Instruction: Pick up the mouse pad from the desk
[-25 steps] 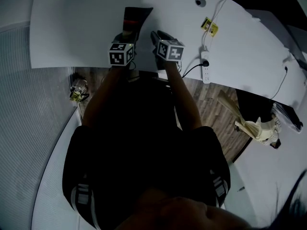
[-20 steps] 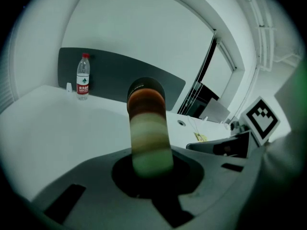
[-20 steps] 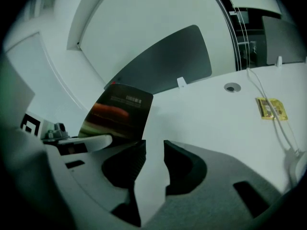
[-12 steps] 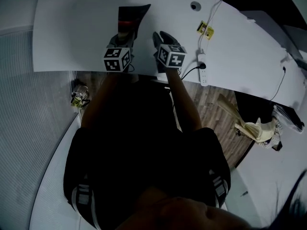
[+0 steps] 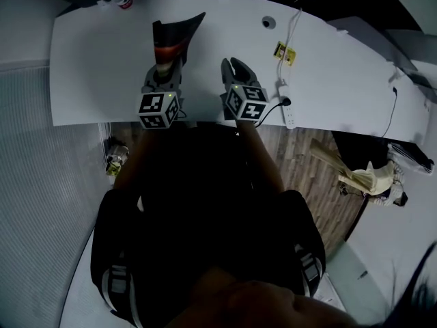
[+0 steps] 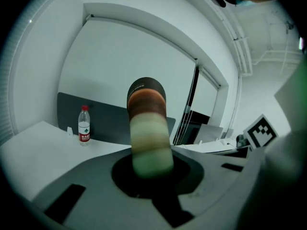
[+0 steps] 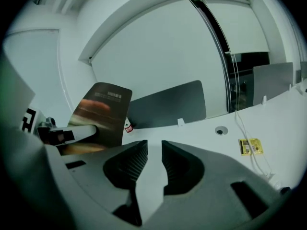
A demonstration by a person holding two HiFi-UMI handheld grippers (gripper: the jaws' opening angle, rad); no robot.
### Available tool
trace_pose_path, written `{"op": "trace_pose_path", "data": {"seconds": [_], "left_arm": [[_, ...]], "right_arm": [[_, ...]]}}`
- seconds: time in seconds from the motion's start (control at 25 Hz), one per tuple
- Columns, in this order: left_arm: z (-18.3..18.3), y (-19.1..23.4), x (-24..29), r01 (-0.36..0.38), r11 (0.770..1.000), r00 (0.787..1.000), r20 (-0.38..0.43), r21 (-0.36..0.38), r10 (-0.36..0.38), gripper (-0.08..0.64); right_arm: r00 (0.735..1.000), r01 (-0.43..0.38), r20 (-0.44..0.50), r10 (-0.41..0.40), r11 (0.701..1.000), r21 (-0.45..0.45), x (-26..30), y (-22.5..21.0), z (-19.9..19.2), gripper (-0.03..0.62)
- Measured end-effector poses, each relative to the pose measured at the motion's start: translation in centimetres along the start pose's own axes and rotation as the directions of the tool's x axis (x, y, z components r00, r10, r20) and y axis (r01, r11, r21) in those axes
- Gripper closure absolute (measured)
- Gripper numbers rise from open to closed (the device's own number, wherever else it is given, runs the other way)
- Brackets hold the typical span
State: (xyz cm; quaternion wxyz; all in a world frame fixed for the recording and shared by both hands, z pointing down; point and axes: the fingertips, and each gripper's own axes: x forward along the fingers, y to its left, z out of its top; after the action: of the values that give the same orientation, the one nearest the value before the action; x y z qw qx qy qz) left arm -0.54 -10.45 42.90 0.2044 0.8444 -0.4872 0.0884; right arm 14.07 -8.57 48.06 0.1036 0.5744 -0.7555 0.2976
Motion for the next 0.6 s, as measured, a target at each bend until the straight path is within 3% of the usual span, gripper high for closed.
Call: {"op": "trace_pose_path", "data": {"seconds": [0.6], "left_arm": [[4.7,2.3,-5.8,0.039,0.999,0.992,0.123,0.006,-0.039,0.531]], "right_arm": [[0.995,0.020,0.099,-0.017,0.999,-0.035,-2.7,6.7,2.4,0.531]]}}
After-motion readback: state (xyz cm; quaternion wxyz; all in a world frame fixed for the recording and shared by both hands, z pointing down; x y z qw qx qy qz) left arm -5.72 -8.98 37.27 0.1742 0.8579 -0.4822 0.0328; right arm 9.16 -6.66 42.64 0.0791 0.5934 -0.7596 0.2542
